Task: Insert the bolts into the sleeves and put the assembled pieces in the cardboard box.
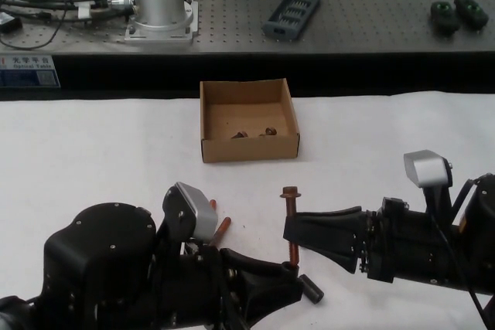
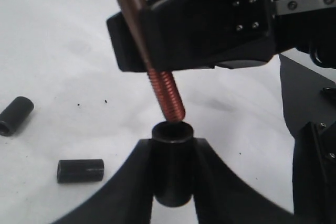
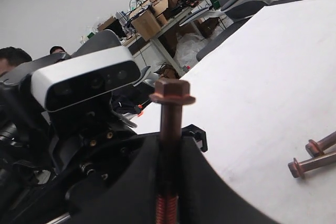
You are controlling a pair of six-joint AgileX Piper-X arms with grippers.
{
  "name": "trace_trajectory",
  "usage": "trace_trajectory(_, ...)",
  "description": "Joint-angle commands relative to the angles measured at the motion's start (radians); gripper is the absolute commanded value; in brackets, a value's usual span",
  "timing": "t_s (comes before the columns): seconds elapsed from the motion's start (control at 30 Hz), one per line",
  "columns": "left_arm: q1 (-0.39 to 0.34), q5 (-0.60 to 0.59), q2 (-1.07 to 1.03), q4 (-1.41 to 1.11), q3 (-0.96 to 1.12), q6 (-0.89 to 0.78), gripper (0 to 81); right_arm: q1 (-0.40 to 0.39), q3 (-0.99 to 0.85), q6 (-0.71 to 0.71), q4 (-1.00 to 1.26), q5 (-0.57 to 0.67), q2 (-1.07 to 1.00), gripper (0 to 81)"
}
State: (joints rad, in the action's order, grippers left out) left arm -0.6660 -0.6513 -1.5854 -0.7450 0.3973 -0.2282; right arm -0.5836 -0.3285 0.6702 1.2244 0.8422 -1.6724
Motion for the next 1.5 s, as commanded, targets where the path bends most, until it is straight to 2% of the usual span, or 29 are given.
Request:
trace_trajectory(0.0, -0.004, -0.013, -0.001, -0.011, 0.011, -0.006, 0.6, -0.001, -0.002, 0.007, 0.024, 0.006, 0.001, 4.3)
trace_trajectory(0.4, -0.004, -0.017, -0.001, -0.021, 0.011, -0.012, 0.6, -0.001, -0.002, 0.01, 0.016, 0.029, 0.001, 4.3)
trace_trajectory(0.73, -0.004, -0.02, -0.001, -0.124, 0.011, -0.095, 0.6, -0.001, 0.014, 0.01, 0.016, 0.035, 0.001, 4.3)
trace_trajectory(1.0, -0.004, -0.004, -0.001, -0.126, 0.011, -0.267, 0.6, -0.001, 0.014, 0.004, 0.016, 0.054, 0.001, 4.3)
trace_trajectory(1.13, -0.004, -0.004, -0.001, -0.126, 0.011, -0.321, 0.6, -0.001, 0.014, -0.005, 0.016, 0.098, 0.001, 4.3)
trace_trajectory(1.3, -0.004, -0.004, -0.001, -0.126, 0.011, -0.311, 0.6, 0.021, 0.014, -0.035, 0.043, 0.191, 0.001, 1.9)
trace_trajectory(1.37, -0.004, -0.004, -0.001, -0.126, 0.011, -0.304, 0.6, 0.06, 0.014, -0.022, 0.054, 0.183, 0.009, 15.1)
trace_trajectory(1.47, -0.004, 0.021, -0.001, -0.126, 0.011, -0.287, 0.6, 0.11, 0.008, 0.073, 0.061, 0.084, 0.032, 45.9)
